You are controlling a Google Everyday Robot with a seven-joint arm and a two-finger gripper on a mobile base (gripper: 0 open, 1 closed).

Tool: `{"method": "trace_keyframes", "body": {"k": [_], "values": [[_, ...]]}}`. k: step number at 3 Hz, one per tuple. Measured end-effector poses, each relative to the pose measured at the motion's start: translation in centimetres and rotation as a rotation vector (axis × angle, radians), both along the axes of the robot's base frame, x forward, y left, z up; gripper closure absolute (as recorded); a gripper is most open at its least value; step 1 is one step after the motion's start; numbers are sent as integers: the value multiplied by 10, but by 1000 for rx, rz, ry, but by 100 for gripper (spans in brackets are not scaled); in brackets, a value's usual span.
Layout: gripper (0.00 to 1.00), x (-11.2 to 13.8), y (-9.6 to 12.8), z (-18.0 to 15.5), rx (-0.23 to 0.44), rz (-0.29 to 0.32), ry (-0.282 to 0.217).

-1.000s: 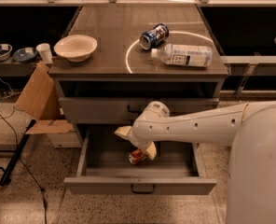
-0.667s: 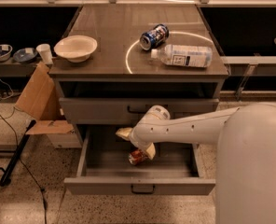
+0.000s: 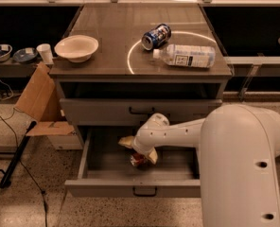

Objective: Pick coke can from middle drawer and place on counter

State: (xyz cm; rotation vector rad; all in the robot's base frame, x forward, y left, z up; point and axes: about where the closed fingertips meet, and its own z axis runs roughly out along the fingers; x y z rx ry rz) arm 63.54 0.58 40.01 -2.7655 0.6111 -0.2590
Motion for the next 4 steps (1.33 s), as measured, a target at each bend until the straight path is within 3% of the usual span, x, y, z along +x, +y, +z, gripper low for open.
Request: {"method": "trace_keyframes", "body": {"k": [1,2,4], "values": [[0,-6,-3,-14,-27,19,5],[18,-15,-4,-23,-47,39,17],[65,-27,-3,-33,-65,69,56]]}}
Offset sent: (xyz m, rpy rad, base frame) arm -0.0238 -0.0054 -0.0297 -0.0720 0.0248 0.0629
